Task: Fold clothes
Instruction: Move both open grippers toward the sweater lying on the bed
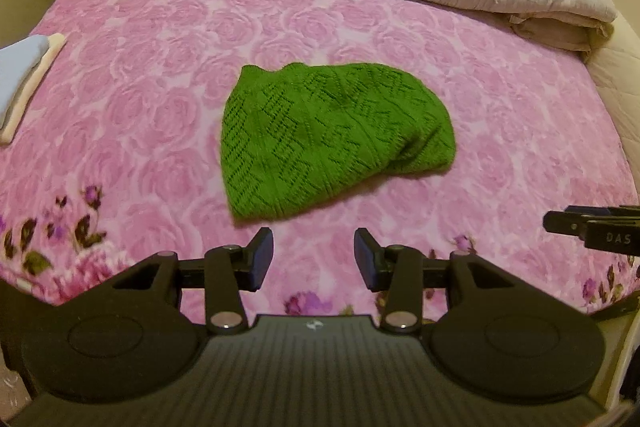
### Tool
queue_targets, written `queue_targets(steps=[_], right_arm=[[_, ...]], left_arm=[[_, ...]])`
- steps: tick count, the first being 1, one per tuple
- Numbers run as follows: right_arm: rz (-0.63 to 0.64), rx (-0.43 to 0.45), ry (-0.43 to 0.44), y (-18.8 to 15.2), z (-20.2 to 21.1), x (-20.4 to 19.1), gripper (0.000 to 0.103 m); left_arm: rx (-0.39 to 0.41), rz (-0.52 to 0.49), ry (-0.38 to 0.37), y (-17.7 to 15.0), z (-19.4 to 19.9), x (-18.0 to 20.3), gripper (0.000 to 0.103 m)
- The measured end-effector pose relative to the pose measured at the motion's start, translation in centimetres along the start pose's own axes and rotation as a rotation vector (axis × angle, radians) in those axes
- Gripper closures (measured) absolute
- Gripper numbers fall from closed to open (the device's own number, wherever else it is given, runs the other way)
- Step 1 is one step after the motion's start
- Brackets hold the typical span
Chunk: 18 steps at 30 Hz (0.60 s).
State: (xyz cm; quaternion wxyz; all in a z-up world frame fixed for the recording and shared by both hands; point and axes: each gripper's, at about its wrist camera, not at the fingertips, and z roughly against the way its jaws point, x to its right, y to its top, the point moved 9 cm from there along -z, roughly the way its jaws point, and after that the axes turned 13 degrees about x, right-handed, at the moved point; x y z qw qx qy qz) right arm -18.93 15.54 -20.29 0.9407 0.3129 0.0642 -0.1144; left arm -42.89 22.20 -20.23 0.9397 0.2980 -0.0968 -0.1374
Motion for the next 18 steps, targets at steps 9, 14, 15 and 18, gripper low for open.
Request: queue_targets(steps=[9,14,15,18], right_arm=[[-0.139,-0.074,-0.105,0.5,-4.7,0.7,0.059],[-0.151,-0.102,-0.107,1.7,-6.6,0.8,0.059],[-0.149,-0.106,-0.108,2.1,-7.0,0.9,0.059],[-0.117,-0.113,-0.107,3.4,-8.3,1.1,0.059]], left_arm=[[-0.087,-0.035,-0.007,1.3,-6.1,-4.3,0.063],[-0.103,0.001,-0.022,2.1,-7.8,-5.0,0.063],[-0.106,0.009,-0.014,2.2,-8.1,-5.1,0.063],[-0.112,0.040,0.012,2.5,-9.2,-5.2,0.063]])
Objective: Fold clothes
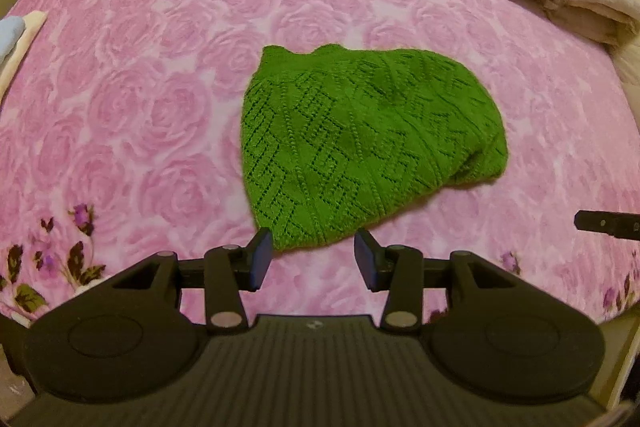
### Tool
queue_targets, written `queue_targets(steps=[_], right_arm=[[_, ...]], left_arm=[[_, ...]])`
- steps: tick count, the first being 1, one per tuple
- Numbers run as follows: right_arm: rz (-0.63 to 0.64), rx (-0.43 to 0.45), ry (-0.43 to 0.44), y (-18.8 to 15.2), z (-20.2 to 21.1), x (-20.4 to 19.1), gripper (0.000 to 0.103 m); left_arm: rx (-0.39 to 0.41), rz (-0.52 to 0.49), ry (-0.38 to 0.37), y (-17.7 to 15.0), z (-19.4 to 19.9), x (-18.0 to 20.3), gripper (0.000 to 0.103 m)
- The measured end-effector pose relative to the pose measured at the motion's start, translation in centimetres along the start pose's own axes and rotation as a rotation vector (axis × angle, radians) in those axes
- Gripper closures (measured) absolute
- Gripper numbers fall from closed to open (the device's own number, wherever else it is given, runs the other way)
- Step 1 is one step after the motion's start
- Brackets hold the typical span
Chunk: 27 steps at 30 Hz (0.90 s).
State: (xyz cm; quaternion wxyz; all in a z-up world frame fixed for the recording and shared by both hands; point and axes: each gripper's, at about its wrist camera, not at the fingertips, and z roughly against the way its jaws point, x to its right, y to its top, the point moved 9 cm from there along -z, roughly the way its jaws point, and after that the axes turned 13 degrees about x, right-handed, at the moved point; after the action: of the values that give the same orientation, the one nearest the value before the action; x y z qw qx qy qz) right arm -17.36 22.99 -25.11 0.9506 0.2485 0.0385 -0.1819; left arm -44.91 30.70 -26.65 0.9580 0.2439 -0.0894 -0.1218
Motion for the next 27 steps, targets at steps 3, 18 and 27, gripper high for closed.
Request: queue_targets(steps=[3,18,27], right_arm=[[0.031,-0.011,0.013,1.4,-1.3,0.5,0.059],[0.081,-0.093,0.104,6.4,-10.4,7.9,0.052],[0.024,-0.104,0.139,8.6,-16.2,9.6,0.044]], left_arm=[[0.003,0.041,0.037,0.3,-0.9,-0.2,0.063],[-0.030,0.280,0.113,0.7,-7.8,-1.4,0.063],[-0.061,0.360,0.084,2.1,-13.6,-4.5,0.062]])
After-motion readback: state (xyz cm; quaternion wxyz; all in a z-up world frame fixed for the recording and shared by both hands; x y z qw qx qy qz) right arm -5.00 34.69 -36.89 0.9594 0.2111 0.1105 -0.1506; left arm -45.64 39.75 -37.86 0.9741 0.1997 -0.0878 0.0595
